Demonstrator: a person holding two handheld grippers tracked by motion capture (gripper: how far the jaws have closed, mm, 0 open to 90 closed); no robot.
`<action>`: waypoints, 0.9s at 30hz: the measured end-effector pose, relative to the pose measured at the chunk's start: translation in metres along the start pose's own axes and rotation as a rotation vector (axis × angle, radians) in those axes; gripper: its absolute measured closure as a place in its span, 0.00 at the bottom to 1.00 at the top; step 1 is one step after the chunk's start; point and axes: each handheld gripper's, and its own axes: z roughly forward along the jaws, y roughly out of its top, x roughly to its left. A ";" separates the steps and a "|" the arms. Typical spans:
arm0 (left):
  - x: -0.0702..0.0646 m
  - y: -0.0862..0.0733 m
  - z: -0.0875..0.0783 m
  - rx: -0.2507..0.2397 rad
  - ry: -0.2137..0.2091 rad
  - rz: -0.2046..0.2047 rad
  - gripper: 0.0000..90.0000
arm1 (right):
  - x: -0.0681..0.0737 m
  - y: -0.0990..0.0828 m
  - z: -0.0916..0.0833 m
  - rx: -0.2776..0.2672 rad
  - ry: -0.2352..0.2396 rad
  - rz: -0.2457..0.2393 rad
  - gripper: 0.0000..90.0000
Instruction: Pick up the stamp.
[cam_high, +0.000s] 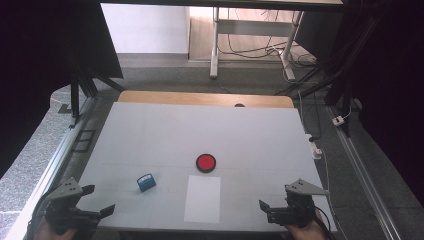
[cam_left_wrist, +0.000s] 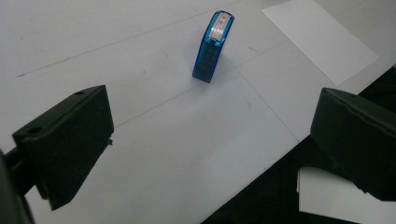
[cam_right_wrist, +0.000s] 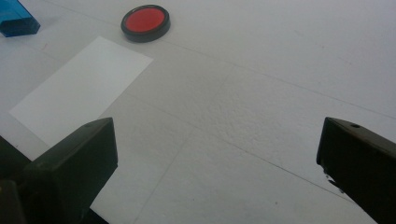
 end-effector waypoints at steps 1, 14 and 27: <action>0.000 0.000 0.000 0.004 0.000 0.001 0.00 | -0.001 0.000 0.000 0.002 -0.001 0.005 0.00; 0.002 0.000 0.002 0.022 -0.010 -0.012 0.00 | -0.005 0.000 0.001 0.043 -0.045 -0.015 0.00; 0.001 0.002 0.003 0.031 0.014 -0.020 0.00 | -0.010 0.000 0.002 0.053 0.009 -0.003 0.00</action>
